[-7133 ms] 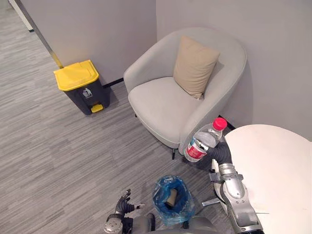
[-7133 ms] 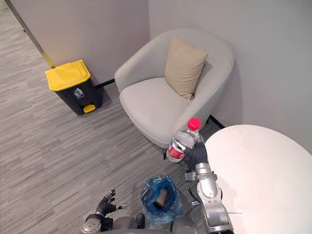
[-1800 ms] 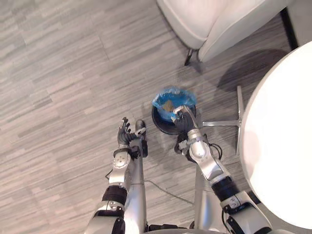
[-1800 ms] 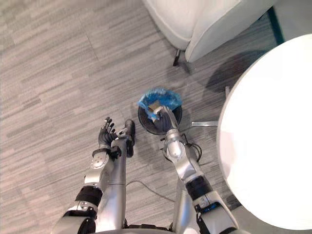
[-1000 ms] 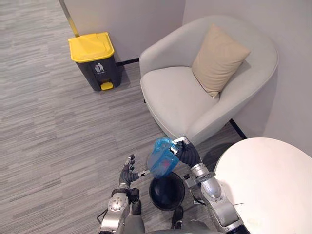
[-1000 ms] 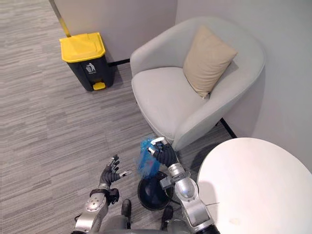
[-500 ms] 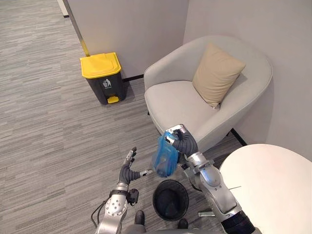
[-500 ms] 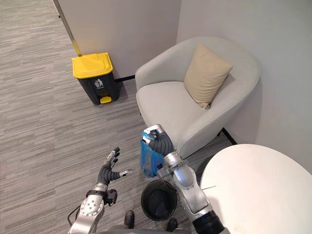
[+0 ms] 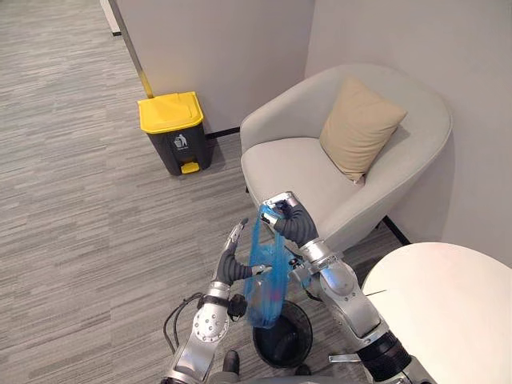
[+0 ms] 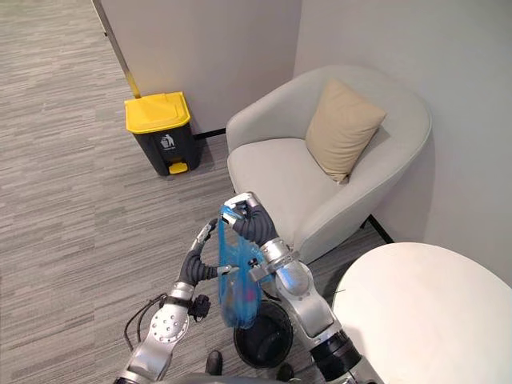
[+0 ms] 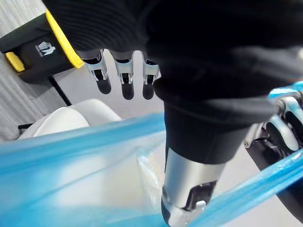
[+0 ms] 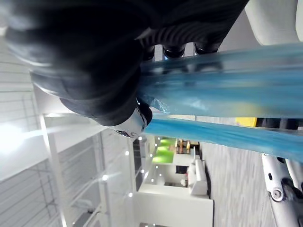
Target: Gather rubbish on tea table into small bin, then transfer packed bag to large trash can.
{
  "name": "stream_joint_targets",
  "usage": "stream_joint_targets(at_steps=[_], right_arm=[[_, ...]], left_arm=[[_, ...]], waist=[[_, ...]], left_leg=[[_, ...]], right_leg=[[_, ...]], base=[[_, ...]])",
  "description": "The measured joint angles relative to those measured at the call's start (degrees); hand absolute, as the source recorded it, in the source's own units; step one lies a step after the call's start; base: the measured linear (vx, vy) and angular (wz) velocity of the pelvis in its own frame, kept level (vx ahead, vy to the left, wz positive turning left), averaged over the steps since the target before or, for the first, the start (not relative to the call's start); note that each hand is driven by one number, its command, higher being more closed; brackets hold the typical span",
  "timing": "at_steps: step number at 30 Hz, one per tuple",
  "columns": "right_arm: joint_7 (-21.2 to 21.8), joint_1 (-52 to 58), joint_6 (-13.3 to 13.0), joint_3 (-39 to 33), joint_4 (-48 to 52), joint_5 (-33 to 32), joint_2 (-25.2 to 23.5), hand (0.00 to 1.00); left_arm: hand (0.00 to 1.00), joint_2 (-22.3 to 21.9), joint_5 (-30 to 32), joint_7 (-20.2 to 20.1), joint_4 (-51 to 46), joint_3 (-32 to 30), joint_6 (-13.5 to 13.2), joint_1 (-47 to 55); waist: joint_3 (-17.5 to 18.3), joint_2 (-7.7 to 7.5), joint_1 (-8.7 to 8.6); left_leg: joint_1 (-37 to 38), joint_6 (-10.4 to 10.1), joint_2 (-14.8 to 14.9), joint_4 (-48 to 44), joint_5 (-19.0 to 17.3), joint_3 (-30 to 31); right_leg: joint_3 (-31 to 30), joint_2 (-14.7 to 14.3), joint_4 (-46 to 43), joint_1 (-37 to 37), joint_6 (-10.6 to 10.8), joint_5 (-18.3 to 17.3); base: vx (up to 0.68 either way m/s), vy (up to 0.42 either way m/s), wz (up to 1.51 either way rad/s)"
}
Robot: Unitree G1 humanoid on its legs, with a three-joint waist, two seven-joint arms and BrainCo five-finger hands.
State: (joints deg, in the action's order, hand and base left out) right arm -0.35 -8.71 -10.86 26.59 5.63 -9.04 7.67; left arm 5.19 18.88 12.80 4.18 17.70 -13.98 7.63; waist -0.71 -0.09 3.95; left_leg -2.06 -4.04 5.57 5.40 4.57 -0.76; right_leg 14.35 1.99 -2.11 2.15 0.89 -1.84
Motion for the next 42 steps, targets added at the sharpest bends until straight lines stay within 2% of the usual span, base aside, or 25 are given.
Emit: stream_joint_targets(at_steps=[6, 13, 23, 33, 42], right_arm=[[0.5, -0.6, 0.0, 1.7, 0.0, -3.2, -0.5, 1.0], [0.9, -3.1, 0.0, 6.2, 1.0, -9.4, -1.0, 1.0], [0.3, -5.6, 0.0, 9.4, 2.9, -10.1, -3.0, 1.0], [-2.5, -5.6, 0.1, 9.3, 2.6, -9.4, -2.9, 1.0], [-2.1, -5.6, 0.1, 9.3, 2.6, -9.7, -2.9, 1.0]], left_arm=[[0.0, -0.6, 2.2, 0.7, 0.0, 2.1, 0.4, -0.2], [0.0, -0.7, 4.4, 3.1, 0.0, 2.9, 2.6, -2.0], [0.0, -2.5, 6.1, 6.1, 6.0, 2.8, 6.0, -2.6], [0.0, -2.9, 5.8, 6.2, 13.2, 3.2, 7.2, -2.8], [0.0, -2.9, 5.9, 6.1, 16.7, 2.9, 8.8, -2.9]], waist=[[0.8, 0.29, -0.06], [1.0, 0.05, -0.05], [2.5, -0.08, -0.04], [2.6, -0.21, -0.05], [2.5, -0.37, -0.03]], left_leg=[[0.1, 0.0, 0.1, 0.0, 0.1, -0.2], [0.6, -0.1, 0.2, 0.0, 0.1, -1.0], [0.8, -0.1, 0.2, 0.1, 0.1, -1.1], [0.6, -0.3, 1.0, 0.1, 0.2, -0.8], [0.6, -0.5, 1.7, 0.1, 0.3, -0.7]], right_leg=[[-0.3, -0.1, 0.1, 0.0, 0.0, 0.2], [-1.2, -0.3, 0.4, -0.1, -0.1, 0.8], [-1.5, -0.3, 1.0, -0.5, 0.2, 1.3], [-2.0, -1.3, 1.8, -0.8, 0.1, 1.6], [-2.2, -2.0, 1.8, -0.8, 0.0, 1.5]], base=[[0.0, 0.001, -0.02], [-0.01, 0.006, -0.06], [0.0, 0.0, 0.0], [0.0, 0.0, 0.0], [0.0, 0.0, 0.0]])
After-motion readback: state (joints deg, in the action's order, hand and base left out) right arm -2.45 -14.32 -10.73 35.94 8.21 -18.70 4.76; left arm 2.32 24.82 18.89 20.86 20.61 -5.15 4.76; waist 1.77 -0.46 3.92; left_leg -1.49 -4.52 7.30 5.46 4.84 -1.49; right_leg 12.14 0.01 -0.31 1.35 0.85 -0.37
